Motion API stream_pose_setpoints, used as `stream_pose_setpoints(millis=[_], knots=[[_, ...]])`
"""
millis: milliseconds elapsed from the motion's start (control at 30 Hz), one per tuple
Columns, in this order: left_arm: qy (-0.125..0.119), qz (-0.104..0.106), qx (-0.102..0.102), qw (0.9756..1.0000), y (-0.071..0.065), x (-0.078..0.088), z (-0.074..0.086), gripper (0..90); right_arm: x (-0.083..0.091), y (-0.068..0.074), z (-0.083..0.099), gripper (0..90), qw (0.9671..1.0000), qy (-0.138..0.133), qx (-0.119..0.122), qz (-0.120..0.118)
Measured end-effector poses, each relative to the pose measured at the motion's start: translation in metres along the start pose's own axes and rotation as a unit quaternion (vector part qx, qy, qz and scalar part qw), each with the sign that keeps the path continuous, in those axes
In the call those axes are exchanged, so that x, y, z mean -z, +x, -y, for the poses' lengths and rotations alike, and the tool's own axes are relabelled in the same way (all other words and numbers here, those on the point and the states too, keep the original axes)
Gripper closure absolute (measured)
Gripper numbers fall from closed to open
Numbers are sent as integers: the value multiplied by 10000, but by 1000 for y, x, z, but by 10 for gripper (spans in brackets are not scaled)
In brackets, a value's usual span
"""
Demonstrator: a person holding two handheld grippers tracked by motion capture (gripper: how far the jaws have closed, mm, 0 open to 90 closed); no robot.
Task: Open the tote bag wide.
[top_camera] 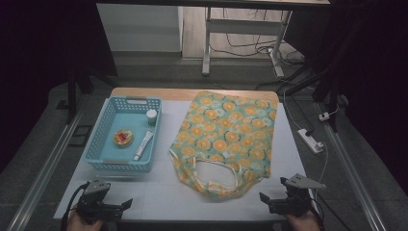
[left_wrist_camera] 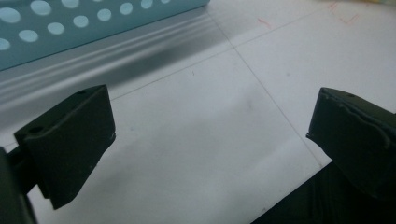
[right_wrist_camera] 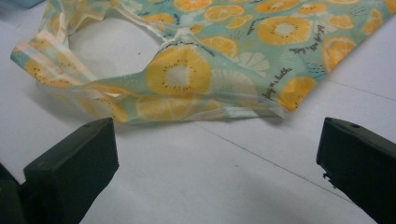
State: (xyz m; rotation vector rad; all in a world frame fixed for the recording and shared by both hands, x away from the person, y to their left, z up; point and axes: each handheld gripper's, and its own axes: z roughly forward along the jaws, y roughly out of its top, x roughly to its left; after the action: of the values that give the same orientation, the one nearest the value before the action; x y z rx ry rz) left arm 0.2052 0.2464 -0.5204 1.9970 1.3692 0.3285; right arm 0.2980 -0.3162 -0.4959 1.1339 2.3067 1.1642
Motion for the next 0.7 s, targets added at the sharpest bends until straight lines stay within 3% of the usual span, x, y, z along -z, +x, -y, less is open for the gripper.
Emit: stream_pose_setpoints(millis=[700], knots=[[176,178,-137,9996,-1,-4,-2,1,-5,2,-2,0,9994,231,178,-169]])
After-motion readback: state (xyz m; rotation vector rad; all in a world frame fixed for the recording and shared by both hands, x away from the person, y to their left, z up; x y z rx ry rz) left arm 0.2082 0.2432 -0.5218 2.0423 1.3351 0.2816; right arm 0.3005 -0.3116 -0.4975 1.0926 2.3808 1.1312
